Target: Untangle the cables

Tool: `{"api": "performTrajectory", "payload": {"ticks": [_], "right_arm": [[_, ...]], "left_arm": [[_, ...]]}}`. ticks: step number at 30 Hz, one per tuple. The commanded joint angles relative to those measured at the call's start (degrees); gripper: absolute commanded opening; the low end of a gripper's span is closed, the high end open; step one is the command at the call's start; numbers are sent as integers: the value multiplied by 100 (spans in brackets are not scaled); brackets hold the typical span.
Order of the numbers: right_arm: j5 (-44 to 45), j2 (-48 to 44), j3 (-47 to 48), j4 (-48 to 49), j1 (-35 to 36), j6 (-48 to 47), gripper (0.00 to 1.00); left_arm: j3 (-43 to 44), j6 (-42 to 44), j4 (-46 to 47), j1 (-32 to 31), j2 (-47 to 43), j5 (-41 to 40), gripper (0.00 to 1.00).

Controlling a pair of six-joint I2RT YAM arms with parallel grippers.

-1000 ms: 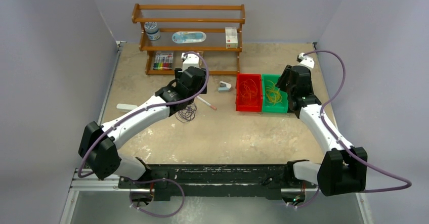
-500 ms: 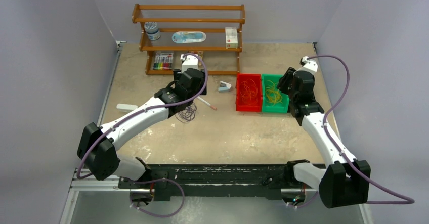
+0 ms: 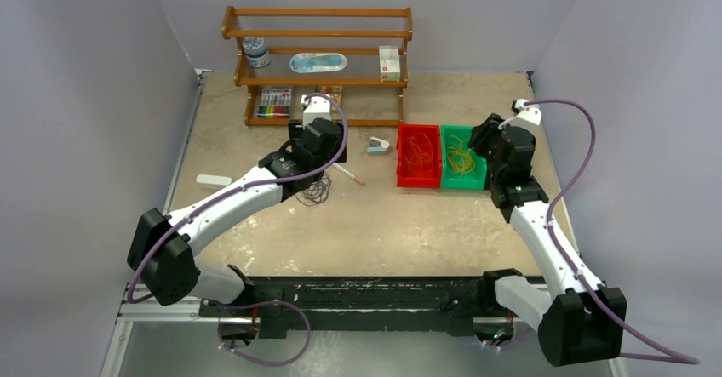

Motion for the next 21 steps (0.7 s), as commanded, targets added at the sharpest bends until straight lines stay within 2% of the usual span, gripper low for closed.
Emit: {"api": "performTrajectory", "payload": {"ticks": [1,5,8,13,16,21], "right_arm": [[251,-111,-93,372,-24,-131,44],[274,-147,-127,375,-24,-251,46],[71,-121,-11,227,-24,-382,48],[-196,-232,-22,221,-23,-472,50],[40,-243,-8,170,-24,-328,53],[369,102,153,-338,-24,-125,52]], "left_arm": [[-39,-104,226,8,-237,-313,75],[-85,-180,353,2,-255,-377,76],[-55,-519,322,5,-196,-669,77],[-75,-590,273,7,-304,-1014,82],[-148,-420,308,8,-429,-1122,83],[-54,-425,-94,50,-385,-1431,83]]}}
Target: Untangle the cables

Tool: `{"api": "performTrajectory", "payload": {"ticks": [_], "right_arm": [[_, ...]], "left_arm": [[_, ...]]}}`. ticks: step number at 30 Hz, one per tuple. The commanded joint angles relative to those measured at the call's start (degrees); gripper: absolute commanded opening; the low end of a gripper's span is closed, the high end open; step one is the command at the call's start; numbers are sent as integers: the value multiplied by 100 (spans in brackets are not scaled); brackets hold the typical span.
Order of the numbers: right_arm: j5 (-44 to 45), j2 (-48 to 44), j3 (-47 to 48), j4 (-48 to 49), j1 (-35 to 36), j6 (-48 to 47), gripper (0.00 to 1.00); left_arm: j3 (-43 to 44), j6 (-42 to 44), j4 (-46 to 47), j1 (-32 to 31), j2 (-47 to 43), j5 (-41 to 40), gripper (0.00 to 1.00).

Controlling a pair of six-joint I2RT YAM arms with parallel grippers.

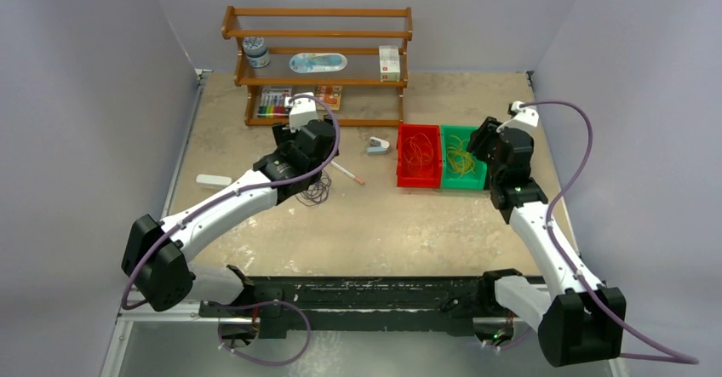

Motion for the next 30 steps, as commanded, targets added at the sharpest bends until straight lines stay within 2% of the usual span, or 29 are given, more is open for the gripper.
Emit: {"api": "performTrajectory", "payload": {"ticks": [1,6,15,21,25,30], "right_arm": [[373,242,276,-301,-24,157,51],[601,755,538,-652,-24,252,50],[471,1992,1110,-809,-26,273,47],[-654,1669,903,-12,-15,-348,48],[-922,1523,846,28,-15,-503,49],[-1127,1327,721,115,-15,-609,50]], "left_arm": [[61,49,-77,38,-149,-445,83],[17,117,-49,41,-139,-593,82],[-44,113,-68,43,-65,-513,81],[97,-48,-575,122,272,-365,81],[28,-497,-1111,187,395,-238,81],[-294,-859,-1088,229,605,207,81]]}}
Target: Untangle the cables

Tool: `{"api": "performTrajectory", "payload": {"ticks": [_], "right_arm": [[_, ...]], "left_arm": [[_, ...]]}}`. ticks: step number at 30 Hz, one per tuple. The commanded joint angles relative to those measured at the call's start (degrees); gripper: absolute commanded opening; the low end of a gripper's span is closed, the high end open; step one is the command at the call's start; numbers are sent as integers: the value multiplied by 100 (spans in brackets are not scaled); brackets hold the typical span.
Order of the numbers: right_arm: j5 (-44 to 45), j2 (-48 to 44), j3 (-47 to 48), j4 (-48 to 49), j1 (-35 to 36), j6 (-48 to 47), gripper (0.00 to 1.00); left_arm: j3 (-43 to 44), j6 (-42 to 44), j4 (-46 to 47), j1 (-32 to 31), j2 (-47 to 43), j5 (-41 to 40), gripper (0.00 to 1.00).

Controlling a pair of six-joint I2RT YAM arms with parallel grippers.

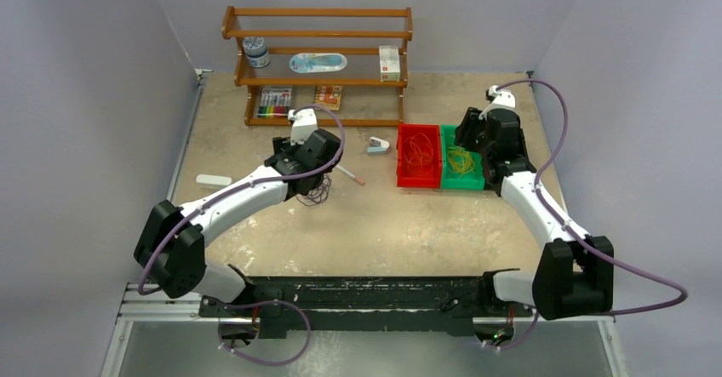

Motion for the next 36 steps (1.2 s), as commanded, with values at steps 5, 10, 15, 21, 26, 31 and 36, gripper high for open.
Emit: {"api": "performTrajectory", "payload": {"ticks": [5,10,15,21,26,31,36], "right_arm": [[-429,-312,-188,388,-18,-316,50],[-477,-435,-202,291,-18,-322,50],[-469,-622,-255,273,-15,-304,50],[-484,-764,-264,272,-15,-294,50],[-495,-898,-263,277,-16,-292,50],[-522,-1074,-334,351,-15,-309,50],[-702,-1146,-411,510,-15,-346,51]], "left_arm": [[-160,-568,188,106,551,485,82],[-134,-658,327,166,1126,386,83],[-305,-600,670,232,1494,320,76],[-345,-399,873,238,1620,162,43],[-402,-163,892,237,1469,222,15],[-441,137,806,229,1129,450,0],[-543,544,949,13,586,1202,0]]}}
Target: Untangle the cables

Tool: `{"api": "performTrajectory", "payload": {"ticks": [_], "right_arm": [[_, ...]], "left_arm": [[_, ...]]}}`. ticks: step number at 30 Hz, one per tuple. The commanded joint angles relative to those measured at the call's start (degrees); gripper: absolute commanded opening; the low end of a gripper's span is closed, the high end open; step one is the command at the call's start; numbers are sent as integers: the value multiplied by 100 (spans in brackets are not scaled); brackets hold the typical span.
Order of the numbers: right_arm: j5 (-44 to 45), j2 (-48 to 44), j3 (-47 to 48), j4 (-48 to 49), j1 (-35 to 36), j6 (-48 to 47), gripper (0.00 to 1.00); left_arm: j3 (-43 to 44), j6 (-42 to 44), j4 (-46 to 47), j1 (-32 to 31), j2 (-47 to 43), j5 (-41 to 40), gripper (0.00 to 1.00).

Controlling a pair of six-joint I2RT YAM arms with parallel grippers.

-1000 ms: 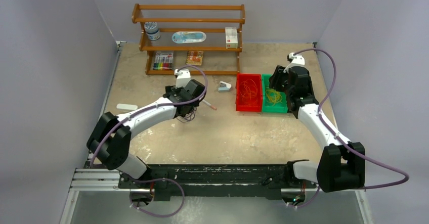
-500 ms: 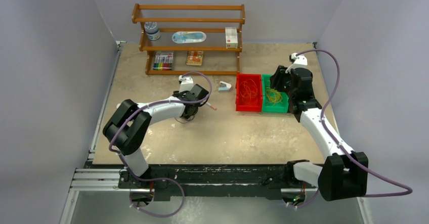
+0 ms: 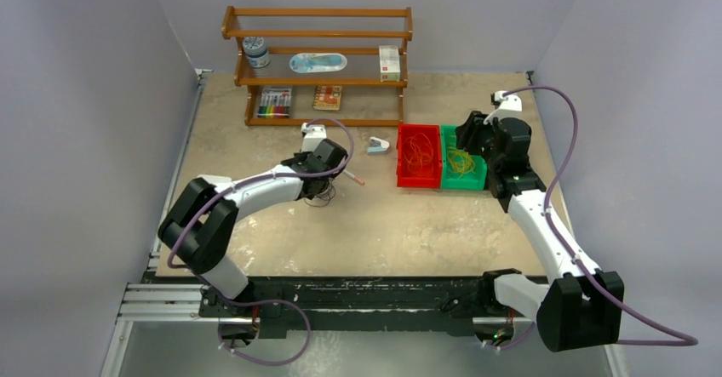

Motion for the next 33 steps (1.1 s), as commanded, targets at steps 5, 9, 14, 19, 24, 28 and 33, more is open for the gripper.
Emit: {"api": "performTrajectory", "payload": {"ticks": [5,9,14,19,24,28,33], "right_arm": [[-429,-153,-30,500,-15,-173,51],[-593,-169,-55,564,-15,-192,52],[-715,-295,-154,646,-15,-213,54],[-674,-528,-240,704,-15,-241,58],[-617,-611,-256,696,-15,-219,61],[-549,-641,-258,667,-16,-230,62],[-519,-784,-267,705,-15,-258,65]], "left_arm": [[-244,995,630,-948,-1084,1556,0],[-475,951,633,-1166,-1089,1877,0],[-823,627,751,-1166,-1305,1503,21],[-924,422,889,-1145,-1623,1222,44],[-1083,221,1020,-919,-1980,1229,55],[-1267,101,1156,-497,-2406,1516,66],[-1387,-3,1243,-44,-2931,1758,70]]}}
